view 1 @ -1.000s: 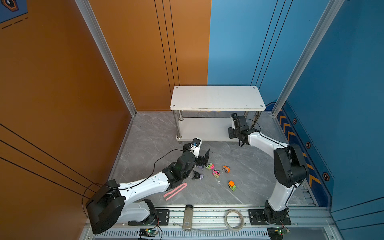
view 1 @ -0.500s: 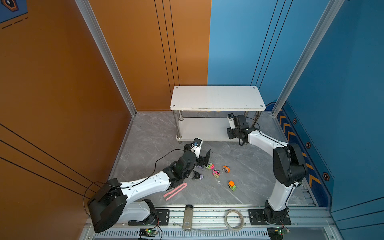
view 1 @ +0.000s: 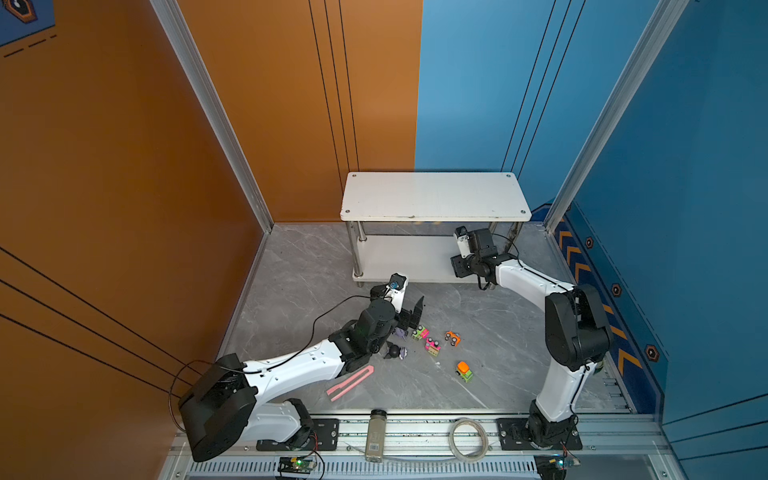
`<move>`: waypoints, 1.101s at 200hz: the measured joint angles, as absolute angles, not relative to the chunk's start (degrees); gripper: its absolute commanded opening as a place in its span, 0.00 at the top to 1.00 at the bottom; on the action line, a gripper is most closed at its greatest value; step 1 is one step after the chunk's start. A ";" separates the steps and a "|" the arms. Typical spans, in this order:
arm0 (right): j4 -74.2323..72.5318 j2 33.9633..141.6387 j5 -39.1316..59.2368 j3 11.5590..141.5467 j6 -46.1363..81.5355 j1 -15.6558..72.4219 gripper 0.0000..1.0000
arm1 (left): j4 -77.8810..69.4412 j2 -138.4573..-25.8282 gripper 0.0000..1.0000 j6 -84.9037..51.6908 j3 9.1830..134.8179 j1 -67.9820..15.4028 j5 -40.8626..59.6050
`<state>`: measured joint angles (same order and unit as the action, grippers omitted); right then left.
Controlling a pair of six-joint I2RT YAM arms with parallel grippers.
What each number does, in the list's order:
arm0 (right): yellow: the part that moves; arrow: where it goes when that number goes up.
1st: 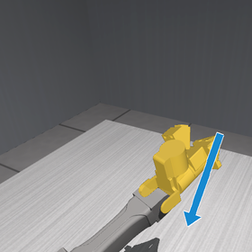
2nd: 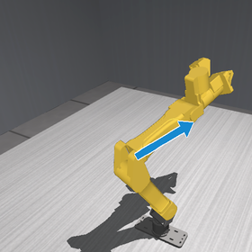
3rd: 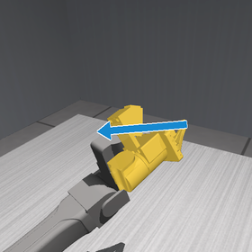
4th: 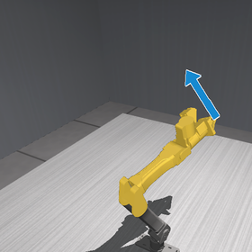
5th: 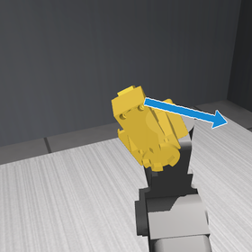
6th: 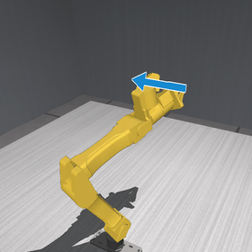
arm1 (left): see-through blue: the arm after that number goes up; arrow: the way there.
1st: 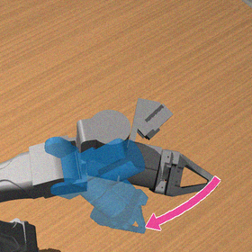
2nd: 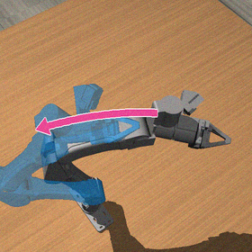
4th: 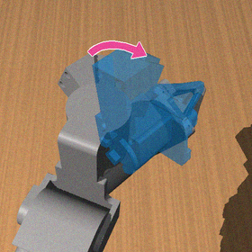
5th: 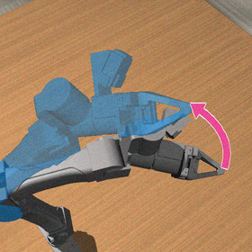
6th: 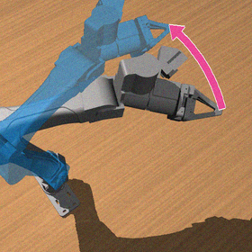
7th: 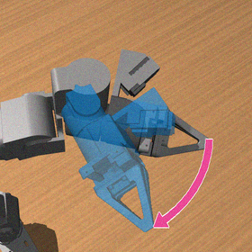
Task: Place and organize the plastic toys onto the shelf
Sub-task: 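Lower the Kuromi figure onto the lower shelf and open the right gripper, then withdraw the right gripper from the shelf back over the floor toys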
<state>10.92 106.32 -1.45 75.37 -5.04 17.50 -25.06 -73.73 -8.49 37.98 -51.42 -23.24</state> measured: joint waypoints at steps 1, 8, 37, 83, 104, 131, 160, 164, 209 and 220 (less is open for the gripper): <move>10.92 106.32 -1.48 75.37 -4.95 17.50 0.30 | -25.06 -73.73 0.02 -8.47 38.00 -51.42 -23.24; 10.92 106.32 -1.43 75.37 -4.64 17.50 0.29 | -24.97 -73.76 0.02 -8.47 38.09 -51.44 -23.24; 10.85 106.00 -1.15 74.67 -3.95 17.45 0.27 | -24.69 -73.73 0.02 -8.47 38.09 -51.79 -23.24; 10.52 100.07 -1.02 69.54 -1.15 17.45 0.25 | -23.75 -72.62 0.02 -8.45 38.09 -52.29 -23.27; 9.80 95.96 -0.97 66.65 0.27 17.45 0.24 | -23.55 -71.05 0.02 -8.45 38.06 -52.64 -23.31; 9.17 91.35 -0.58 62.76 2.22 17.69 0.24 | -22.74 -69.06 0.02 -8.45 37.98 -52.86 -23.53; 8.88 87.09 -0.86 57.52 4.71 19.40 0.24 | -19.79 -68.69 0.02 -8.51 37.93 -52.95 -24.62; 8.97 86.39 -0.97 56.69 5.04 19.84 0.25 | -19.16 -68.69 0.02 -8.56 37.89 -52.95 -24.82; 11.42 74.43 -4.56 46.89 10.07 28.58 0.40 | -13.41 -68.53 0.03 -10.94 35.20 -52.14 -27.00; 12.64 71.16 -4.84 45.58 10.94 31.33 0.68 | -12.51 -68.51 0.07 -12.10 34.57 -51.22 -27.00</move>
